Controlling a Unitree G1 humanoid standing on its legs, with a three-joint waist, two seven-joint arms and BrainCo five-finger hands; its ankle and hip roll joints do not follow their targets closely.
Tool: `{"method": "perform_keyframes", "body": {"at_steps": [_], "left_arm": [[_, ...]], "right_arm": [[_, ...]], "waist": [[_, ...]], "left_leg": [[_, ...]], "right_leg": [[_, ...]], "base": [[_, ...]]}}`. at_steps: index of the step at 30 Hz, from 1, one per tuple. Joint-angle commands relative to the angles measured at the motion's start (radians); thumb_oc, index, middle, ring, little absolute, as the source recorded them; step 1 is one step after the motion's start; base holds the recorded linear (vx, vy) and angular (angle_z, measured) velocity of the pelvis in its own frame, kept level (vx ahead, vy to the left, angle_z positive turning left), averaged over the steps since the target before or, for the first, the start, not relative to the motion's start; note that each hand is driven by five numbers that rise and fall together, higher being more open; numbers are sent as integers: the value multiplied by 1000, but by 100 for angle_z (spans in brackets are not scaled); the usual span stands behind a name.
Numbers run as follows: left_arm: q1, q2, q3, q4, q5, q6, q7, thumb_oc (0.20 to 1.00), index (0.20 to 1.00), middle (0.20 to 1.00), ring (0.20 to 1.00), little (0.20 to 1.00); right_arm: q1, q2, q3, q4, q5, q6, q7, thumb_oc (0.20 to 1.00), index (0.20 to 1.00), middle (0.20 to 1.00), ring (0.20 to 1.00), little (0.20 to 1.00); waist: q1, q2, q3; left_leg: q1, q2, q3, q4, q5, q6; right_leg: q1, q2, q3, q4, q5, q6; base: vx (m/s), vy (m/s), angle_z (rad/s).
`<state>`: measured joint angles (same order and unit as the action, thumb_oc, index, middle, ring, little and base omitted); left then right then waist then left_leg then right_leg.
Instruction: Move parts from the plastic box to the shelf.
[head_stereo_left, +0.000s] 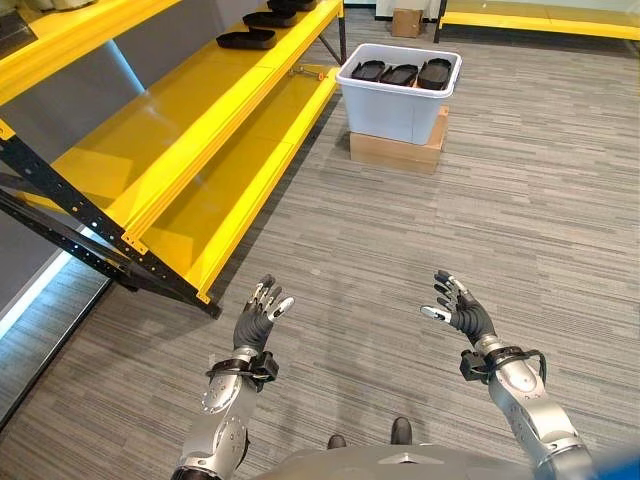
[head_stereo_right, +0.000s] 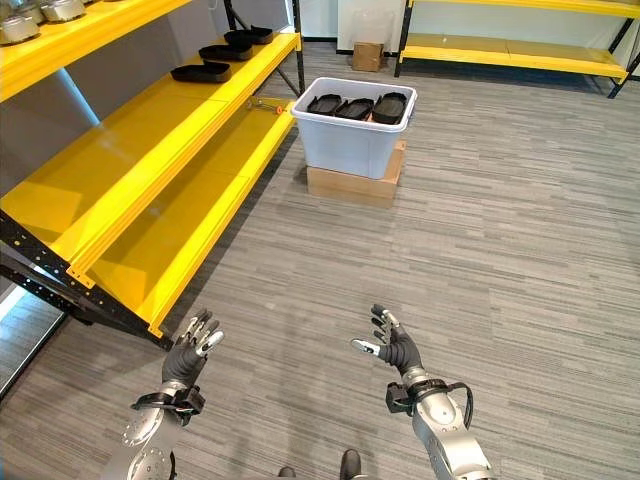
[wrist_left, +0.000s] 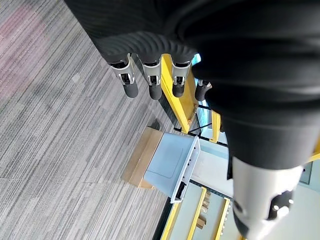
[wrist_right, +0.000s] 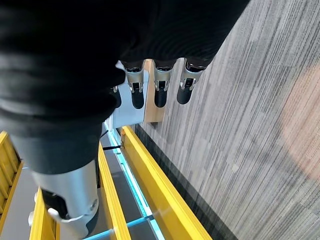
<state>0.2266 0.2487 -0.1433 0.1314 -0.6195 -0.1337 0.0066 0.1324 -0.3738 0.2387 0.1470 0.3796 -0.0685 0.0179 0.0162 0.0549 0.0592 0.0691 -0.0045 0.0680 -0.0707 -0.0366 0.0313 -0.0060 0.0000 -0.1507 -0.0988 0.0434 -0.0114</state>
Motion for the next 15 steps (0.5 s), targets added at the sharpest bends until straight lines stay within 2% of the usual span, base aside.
{"method": "perform_keyframes", "body": {"at_steps": [1, 15], "left_arm": [[-16, 46, 26, -17, 5, -36, -9, 1000, 1000, 1000, 1000, 1000], [-19, 42, 17, -2, -1, -26, -9, 1000, 1000, 1000, 1000, 1000]], "right_arm": [[-21, -3, -9, -52, 29, -44, 8, 1000, 1000, 1000, 1000, 1000], [-24, -1, -5, -47, 25, -35, 8, 1000, 1000, 1000, 1000, 1000]], "waist": [[0, -51, -20], [-2, -52, -18]], "left_leg": [[-11, 59, -17, -17, 14, -61], [-9, 59, -17, -17, 13, -60]], "right_leg": [[79, -81, -12, 11, -60, 106], [80, -80, -8, 11, -61, 105]], "base": [[0, 0, 0], [0, 0, 0]]}}
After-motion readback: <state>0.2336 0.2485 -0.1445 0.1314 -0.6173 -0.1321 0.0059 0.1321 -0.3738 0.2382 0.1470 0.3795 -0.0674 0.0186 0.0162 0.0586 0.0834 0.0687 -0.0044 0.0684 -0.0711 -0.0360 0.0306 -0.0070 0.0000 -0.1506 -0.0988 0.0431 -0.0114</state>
